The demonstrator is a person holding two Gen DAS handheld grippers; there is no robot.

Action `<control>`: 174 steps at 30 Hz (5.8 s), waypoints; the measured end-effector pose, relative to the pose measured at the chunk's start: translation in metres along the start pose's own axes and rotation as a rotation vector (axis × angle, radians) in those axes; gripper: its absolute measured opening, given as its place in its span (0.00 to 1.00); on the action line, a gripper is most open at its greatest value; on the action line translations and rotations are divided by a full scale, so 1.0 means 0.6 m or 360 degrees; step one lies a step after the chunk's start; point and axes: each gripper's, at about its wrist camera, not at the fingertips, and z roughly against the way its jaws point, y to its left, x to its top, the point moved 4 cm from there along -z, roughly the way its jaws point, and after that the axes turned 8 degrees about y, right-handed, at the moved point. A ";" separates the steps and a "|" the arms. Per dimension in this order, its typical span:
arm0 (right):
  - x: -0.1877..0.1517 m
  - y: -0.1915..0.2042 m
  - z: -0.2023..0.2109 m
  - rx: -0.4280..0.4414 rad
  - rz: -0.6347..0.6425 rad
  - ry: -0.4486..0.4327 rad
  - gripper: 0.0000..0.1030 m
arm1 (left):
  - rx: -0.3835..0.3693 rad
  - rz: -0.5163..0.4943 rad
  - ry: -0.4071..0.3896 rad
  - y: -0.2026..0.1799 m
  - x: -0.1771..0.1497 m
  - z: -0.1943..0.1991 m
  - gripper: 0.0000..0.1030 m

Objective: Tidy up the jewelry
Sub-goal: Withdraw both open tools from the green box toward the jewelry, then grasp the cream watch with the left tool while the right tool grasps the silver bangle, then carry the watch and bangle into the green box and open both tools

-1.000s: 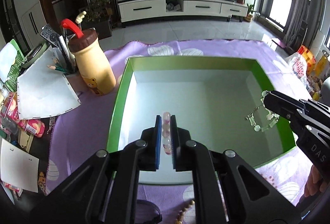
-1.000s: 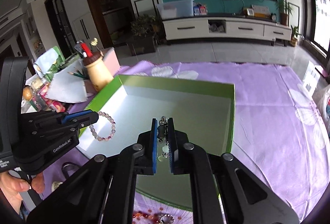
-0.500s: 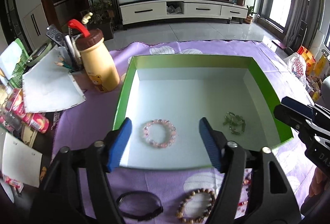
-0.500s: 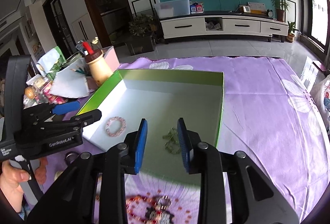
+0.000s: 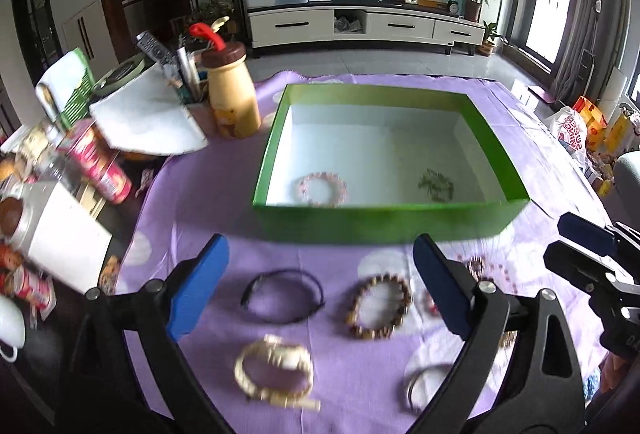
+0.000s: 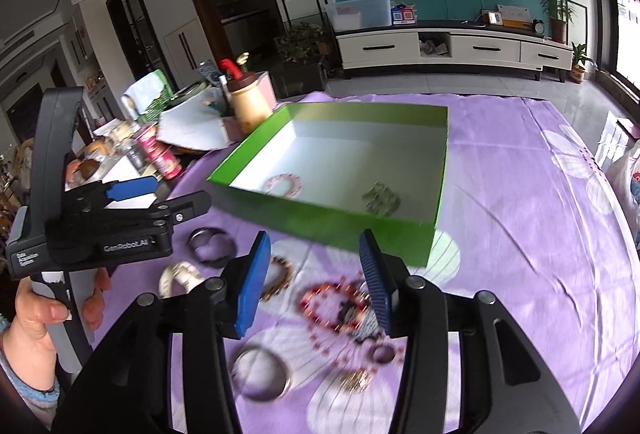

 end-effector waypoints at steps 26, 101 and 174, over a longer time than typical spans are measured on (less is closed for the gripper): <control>-0.101 0.092 0.042 0.0052 0.0077 0.0111 0.45 | 0.0054 0.0041 -0.0002 0.038 -0.130 0.082 0.92; -0.122 0.078 -0.055 -0.0150 0.0147 0.0124 0.04 | 0.0086 0.0035 0.0085 0.065 -0.135 -0.010 0.07; 0.108 -0.071 -0.131 -0.0326 -0.0020 0.0027 0.35 | 0.0006 0.0118 0.0026 0.088 0.123 -0.101 0.69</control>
